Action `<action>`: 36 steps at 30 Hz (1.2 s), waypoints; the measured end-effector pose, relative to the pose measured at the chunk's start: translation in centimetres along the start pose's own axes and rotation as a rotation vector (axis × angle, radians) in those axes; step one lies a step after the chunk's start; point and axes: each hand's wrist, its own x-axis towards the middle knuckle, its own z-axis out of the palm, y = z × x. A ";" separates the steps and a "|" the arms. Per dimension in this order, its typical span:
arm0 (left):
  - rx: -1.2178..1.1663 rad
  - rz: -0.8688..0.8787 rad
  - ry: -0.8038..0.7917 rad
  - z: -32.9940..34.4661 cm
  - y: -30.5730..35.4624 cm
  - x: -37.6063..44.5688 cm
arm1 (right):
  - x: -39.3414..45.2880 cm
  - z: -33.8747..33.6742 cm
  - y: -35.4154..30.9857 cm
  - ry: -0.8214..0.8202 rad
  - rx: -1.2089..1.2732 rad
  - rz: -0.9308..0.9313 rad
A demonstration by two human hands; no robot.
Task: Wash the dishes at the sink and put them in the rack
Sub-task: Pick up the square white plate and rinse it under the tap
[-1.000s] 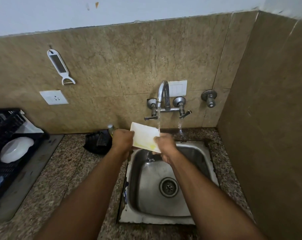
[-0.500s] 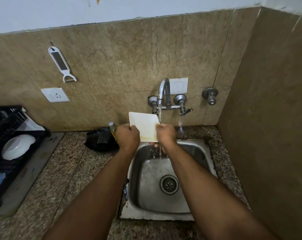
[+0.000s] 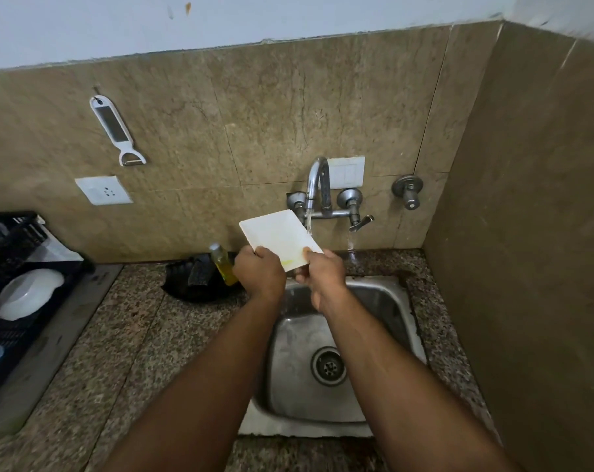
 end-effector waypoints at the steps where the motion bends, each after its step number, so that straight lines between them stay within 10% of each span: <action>1: -0.021 -0.022 -0.020 0.2 -0.2 0.0 | -0.1 0.0 0.1 -0.007 0.027 0.020; 9: -0.626 -0.569 -0.450 -2.4 0.7 2.1 | 2.0 -2.0 -2.9 -0.132 -0.452 -0.037; 18: -0.245 -0.284 -0.013 -0.6 0.2 2.5 | 0.8 -0.1 -0.4 -0.130 -0.236 0.006; 22: -0.245 -0.205 0.021 0.5 -0.5 0.4 | 1.7 0.5 -0.7 0.156 -0.490 -0.102; 27: -0.313 -0.271 0.106 0.7 -1.3 1.5 | 0.4 -0.1 -2.0 -0.213 -0.307 0.029; 36: -0.358 -0.553 -0.361 0.9 -1.6 1.6 | 2.6 -2.3 -2.4 0.100 -0.827 -0.251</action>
